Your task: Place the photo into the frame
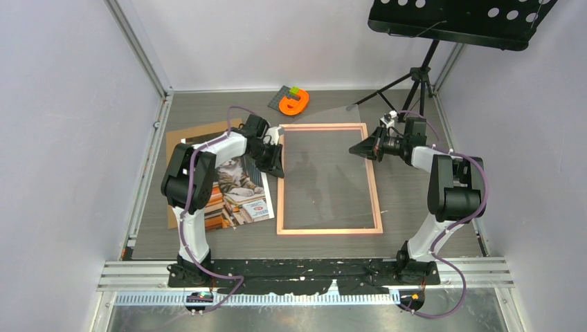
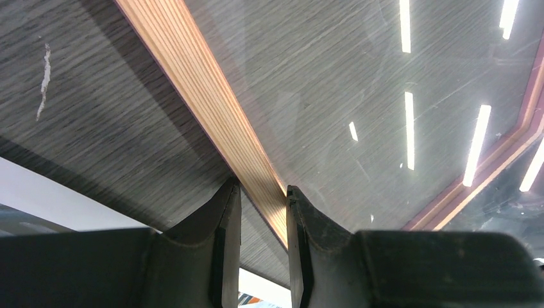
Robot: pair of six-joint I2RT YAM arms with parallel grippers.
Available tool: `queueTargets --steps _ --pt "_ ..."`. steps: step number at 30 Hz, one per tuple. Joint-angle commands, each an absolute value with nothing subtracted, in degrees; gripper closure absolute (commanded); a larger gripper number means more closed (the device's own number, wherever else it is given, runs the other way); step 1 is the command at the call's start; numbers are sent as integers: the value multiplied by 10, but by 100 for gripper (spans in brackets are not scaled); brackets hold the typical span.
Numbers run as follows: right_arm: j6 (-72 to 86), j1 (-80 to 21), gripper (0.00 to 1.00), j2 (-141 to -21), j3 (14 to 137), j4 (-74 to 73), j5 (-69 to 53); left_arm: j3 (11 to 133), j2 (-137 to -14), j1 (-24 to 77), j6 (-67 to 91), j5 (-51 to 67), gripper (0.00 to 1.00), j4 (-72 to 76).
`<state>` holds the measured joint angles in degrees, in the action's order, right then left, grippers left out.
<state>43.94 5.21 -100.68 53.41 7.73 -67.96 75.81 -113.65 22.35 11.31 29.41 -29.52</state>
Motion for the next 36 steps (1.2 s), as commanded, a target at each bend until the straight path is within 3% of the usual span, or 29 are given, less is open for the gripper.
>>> queueTargets --steps 1,14,36 --pt "443 46 94 -1017 555 72 -691 746 -1124 226 101 312 74 -268" --pt "491 46 94 -1008 553 111 -701 743 -1122 225 98 307 62 -266" --pt "422 41 94 -1049 559 54 -681 742 -1123 225 100 313 59 -262"
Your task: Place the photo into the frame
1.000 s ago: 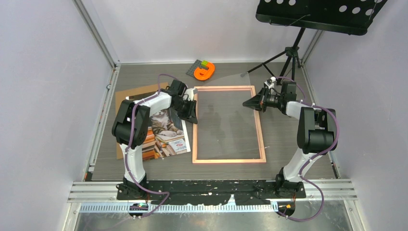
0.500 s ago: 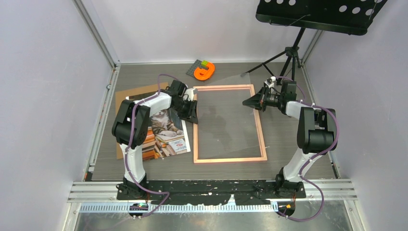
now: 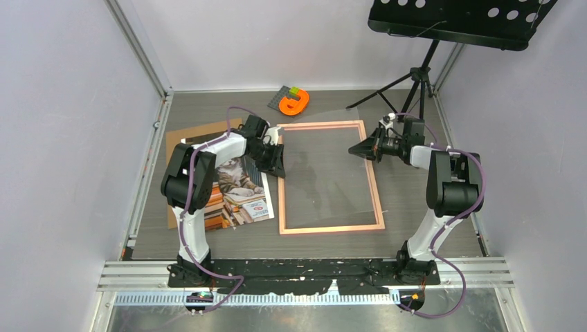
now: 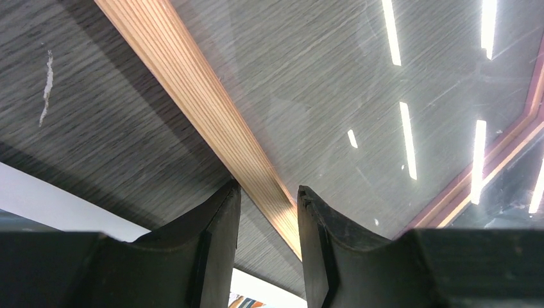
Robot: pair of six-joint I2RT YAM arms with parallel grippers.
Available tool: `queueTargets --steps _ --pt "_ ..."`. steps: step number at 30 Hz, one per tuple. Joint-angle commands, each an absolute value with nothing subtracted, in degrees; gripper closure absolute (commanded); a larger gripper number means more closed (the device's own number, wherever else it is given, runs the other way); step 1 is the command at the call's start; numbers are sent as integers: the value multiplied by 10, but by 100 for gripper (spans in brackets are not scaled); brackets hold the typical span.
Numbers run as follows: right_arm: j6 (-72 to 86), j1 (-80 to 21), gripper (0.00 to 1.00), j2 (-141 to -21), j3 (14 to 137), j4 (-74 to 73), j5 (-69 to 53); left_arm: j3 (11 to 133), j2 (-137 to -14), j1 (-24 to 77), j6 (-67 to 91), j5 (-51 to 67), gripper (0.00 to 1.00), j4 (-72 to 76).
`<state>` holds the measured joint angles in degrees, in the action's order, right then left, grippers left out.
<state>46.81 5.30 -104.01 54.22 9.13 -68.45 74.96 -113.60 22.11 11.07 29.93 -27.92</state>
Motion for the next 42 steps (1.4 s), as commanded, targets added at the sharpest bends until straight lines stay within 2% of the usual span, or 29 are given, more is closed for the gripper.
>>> queueTargets --steps 1,13,42 --pt "404 41 94 -1051 561 33 -677 742 -1123 225 100 313 59 -262" --pt "283 41 94 -1069 618 -100 -634 744 -1122 225 103 313 59 -263" --pt "231 3 94 -1099 652 -149 -571 740 -1128 225 111 316 58 -260"
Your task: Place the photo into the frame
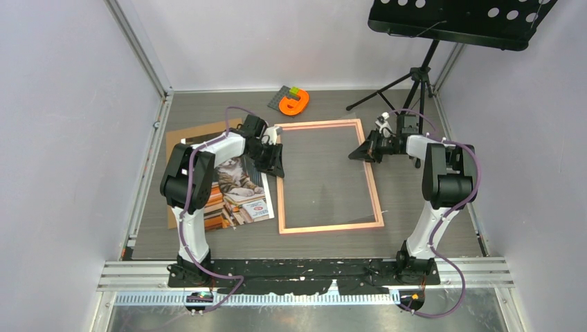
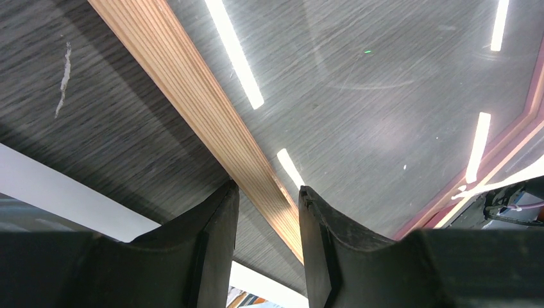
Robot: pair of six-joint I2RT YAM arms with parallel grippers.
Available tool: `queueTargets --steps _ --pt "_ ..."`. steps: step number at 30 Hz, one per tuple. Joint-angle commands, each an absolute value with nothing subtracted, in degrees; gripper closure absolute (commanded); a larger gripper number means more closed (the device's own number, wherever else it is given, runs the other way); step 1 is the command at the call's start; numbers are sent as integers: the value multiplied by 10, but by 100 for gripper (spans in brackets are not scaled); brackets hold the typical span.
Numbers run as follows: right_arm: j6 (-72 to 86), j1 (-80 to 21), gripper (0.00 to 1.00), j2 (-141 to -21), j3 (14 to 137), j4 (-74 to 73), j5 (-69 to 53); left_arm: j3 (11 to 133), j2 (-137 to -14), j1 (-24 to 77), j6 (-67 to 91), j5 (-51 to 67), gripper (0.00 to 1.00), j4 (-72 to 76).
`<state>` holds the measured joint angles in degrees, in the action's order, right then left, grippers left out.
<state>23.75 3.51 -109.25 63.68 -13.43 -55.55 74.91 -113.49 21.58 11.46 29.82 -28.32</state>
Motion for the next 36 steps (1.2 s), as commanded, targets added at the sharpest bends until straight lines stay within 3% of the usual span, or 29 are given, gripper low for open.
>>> queueTargets --steps 1,36 --pt "230 1 94 -1099 652 -149 -567 740 -1128 225 111 316 58 -260" --pt "119 0 94 -1129 702 -260 -378 735 -1116 226 124 296 52 -268"
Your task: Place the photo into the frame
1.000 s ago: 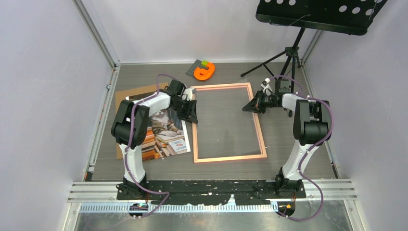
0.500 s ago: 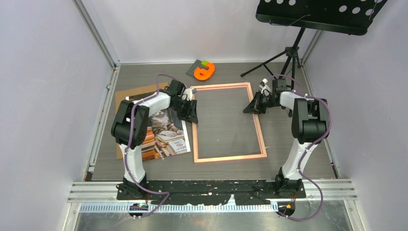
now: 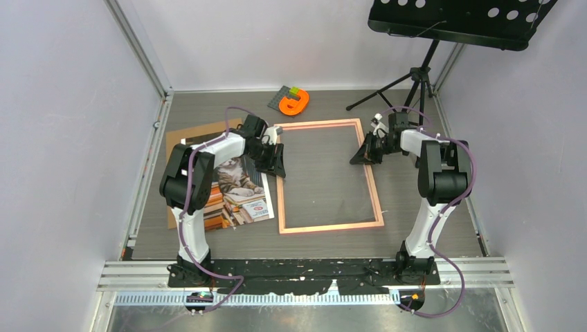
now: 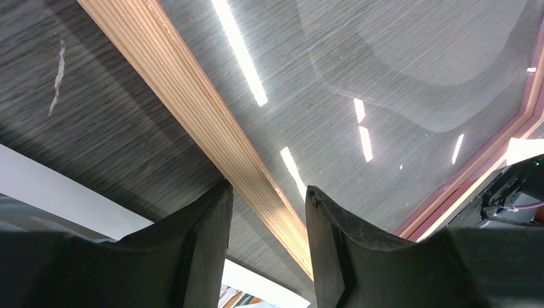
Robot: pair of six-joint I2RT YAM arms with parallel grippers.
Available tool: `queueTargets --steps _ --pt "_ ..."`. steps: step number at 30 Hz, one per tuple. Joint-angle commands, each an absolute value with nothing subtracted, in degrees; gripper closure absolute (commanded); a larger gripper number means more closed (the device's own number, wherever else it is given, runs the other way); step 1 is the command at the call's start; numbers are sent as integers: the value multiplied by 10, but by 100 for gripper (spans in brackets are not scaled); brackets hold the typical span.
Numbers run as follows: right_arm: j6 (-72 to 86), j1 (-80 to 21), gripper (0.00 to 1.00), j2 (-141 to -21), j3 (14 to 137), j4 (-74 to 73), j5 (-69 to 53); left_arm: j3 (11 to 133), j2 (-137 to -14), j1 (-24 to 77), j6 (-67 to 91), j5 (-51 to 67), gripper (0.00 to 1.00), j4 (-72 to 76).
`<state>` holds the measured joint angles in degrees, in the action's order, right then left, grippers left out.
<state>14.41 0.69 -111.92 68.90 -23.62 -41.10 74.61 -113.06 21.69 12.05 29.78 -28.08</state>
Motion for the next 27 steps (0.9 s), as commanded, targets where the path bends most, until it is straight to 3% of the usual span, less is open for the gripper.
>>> queueTargets --steps 1,27 --pt "118 0 94 -1131 703 -260 -378 735 -1116 226 124 296 52 -268" --pt "76 0 94 -1165 700 -230 -435 729 -1114 226 126 296 52 -265"
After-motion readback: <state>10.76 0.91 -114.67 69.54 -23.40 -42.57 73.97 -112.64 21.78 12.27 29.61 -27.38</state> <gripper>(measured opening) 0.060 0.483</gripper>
